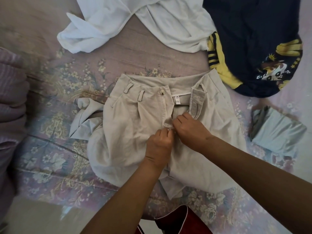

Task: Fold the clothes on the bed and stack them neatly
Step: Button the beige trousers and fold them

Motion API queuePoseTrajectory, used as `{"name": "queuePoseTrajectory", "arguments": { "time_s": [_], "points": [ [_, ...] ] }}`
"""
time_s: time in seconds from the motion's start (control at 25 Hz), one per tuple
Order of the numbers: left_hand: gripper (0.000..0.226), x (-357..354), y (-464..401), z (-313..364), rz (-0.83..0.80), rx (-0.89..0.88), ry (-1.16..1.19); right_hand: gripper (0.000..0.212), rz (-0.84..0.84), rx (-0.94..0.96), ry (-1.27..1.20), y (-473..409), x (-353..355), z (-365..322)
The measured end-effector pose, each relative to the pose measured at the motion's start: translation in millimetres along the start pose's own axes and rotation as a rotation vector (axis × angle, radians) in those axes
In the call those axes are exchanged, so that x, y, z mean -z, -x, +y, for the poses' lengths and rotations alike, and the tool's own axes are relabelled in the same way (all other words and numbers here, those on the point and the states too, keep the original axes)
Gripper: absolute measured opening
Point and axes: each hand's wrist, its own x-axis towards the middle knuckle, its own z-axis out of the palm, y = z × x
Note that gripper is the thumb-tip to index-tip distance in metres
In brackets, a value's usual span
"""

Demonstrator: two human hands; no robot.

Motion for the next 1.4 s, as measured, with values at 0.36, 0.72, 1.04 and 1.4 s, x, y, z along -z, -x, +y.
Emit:
{"name": "queuePoseTrajectory", "arguments": {
  "time_s": [0.36, 0.72, 1.04, 1.4],
  "points": [
    [0.013, 1.1, 12.9, -16.3, 0.070, -0.220, 0.011, 0.024, -0.004, -0.001, 0.014, 6.2, -3.8, 0.5],
    [0.025, -10.7, 16.7, -18.5, 0.186, -0.371, 0.095, 0.022, -0.209, 0.086, -0.047, 0.9, -8.3, 3.3],
    [0.016, -8.2, 14.7, -17.6, 0.110, -0.306, -0.049, 0.011, 0.286, 0.244, 0.236, 17.7, -11.4, -1.2],
    [0.019, -5.9, 5.8, -16.8, 0.215, -0.260, 0.022, 0.017, 0.450, 0.013, -0.072, 14.0, -29.5, -3.9]
  ]
}}
